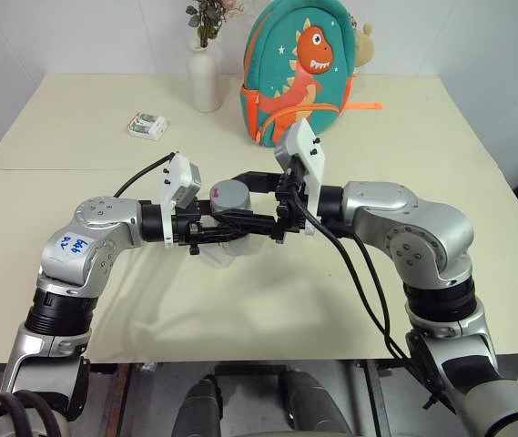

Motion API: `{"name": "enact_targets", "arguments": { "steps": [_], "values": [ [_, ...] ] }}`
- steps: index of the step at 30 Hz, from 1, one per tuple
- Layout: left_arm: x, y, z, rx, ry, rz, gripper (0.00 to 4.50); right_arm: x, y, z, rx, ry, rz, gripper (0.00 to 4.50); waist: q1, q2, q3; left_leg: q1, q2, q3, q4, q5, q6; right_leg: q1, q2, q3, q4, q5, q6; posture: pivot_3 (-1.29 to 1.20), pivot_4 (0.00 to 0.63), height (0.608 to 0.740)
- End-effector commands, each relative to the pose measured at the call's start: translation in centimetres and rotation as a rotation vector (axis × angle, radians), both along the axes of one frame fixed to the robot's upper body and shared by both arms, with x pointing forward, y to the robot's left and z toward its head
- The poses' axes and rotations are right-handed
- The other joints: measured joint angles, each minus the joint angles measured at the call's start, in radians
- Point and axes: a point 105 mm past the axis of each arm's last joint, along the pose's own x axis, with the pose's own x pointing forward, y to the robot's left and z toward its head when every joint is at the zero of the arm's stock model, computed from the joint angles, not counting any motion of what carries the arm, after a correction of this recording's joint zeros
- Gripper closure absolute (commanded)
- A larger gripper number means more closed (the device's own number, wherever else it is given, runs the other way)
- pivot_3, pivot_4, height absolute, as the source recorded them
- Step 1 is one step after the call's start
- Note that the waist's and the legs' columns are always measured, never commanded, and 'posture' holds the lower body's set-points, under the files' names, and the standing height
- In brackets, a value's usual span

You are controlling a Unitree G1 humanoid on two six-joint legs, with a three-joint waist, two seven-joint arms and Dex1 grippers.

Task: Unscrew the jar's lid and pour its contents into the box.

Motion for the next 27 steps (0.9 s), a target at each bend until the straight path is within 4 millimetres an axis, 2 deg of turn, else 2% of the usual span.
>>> {"name": "enact_targets", "arguments": {
  "steps": [1, 9, 12, 14, 15, 22, 27],
  "values": [
    [-0.5, -0.1, 1.3, -0.012, -0.059, -0.018, 2.51, -0.4, 0.4, 1.1, 0.022, -0.034, 0.022, 0.56, 0.000, 0.000, 0.000, 0.000, 0.000, 0.000, 0.000, 0.000, 0.000, 0.000, 0.000, 0.000, 0.000, 0.000, 0.000, 0.00, 0.150, 0.740],
    [-0.6, -0.2, 1.1, -0.010, -0.057, -0.022, 2.51, -0.3, 0.2, 1.3, 0.047, -0.027, 0.014, 0.56, 0.000, 0.000, 0.000, 0.000, 0.000, 0.000, 0.000, 0.000, 0.000, 0.000, 0.000, 0.000, 0.000, 0.000, 0.000, 0.00, 0.150, 0.740],
    [-0.6, -0.2, 1.1, -0.008, -0.058, -0.023, 2.51, -0.4, 0.3, 1.2, 0.051, -0.024, 0.019, 1.21, 0.000, 0.000, 0.000, 0.000, 0.000, 0.000, 0.000, 0.000, 0.000, 0.000, 0.000, 0.000, 0.000, 0.000, 0.000, 0.00, 0.150, 0.740],
    [-0.6, -0.1, 1.1, -0.008, -0.059, -0.022, 2.51, -0.4, 0.3, 1.3, 0.056, -0.024, 0.020, 1.85, 0.000, 0.000, 0.000, 0.000, 0.000, 0.000, 0.000, 0.000, 0.000, 0.000, 0.000, 0.000, 0.000, 0.000, 0.000, 0.00, 0.150, 0.740],
    [-0.6, -0.1, 1.1, -0.008, -0.060, -0.022, 2.51, -0.4, 0.4, 1.3, 0.056, -0.023, 0.021, 1.96, 0.000, 0.000, 0.000, 0.000, 0.000, 0.000, 0.000, 0.000, 0.000, 0.000, 0.000, 0.000, 0.000, 0.000, 0.000, 0.00, 0.150, 0.740],
    [-0.9, -0.4, 1.2, -0.004, -0.072, -0.068, 2.51, -0.6, 0.1, 1.2, 0.049, -0.024, 0.076, 1.96, 0.000, 0.000, 0.000, 0.000, 0.000, 0.000, 0.000, 0.000, 0.000, 0.000, 0.000, 0.000, -0.001, 0.000, 0.000, 0.00, 0.150, 0.740],
    [-2.0, -0.8, 1.0, 0.021, -0.076, -0.190, 2.51, -0.7, -0.9, 1.3, 0.022, -0.025, 0.177, 1.96, 0.000, 0.000, 0.000, 0.000, 0.000, 0.000, 0.000, 0.000, 0.000, 0.000, 0.000, 0.000, -0.001, 0.000, 0.000, 0.00, 0.150, 0.740]
  ]
}}
